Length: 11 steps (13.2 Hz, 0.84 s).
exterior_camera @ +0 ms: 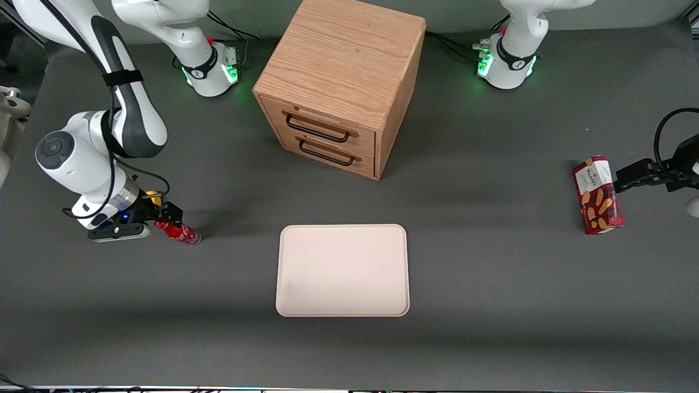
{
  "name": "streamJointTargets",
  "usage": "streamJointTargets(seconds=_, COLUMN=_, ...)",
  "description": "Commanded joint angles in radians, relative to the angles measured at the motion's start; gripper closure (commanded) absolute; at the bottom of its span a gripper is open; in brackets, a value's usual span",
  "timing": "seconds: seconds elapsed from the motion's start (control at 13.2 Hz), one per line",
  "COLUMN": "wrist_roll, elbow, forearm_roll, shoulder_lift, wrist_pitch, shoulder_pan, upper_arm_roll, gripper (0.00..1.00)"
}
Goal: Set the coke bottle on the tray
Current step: 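Move the open right gripper down over the red Coca-Cola bottle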
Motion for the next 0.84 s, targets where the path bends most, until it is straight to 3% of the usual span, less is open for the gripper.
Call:
streamJointTargets(seconds=0.0, wrist_roll=-0.012, elbow=-0.035, forearm_roll=0.002, shoulder_lift=-0.041, wrist_pitch=0.019, shoulder_pan=0.011, upper_arm_roll=-0.011, gripper=0.00)
streamJointTargets(seconds=0.3, wrist_roll=-0.011, elbow=-0.029, forearm_roll=0.003, shoulder_lift=-0.039, wrist_pitch=0.014, shoulder_pan=0.008, upper_arm_roll=-0.013, gripper=0.05)
streamJointTargets(seconds=0.46, wrist_roll=-0.009, elbow=-0.029, forearm_roll=0.003, shoulder_lift=-0.036, wrist_pitch=0.011, shoulder_pan=0.008, upper_arm_roll=-0.013, gripper=0.18)
streamJointTargets(seconds=0.76, wrist_roll=-0.011, elbow=-0.031, forearm_roll=0.003, shoulder_lift=-0.033, wrist_pitch=0.006, shoulder_pan=0.006, upper_arm_roll=-0.013, gripper=0.74)
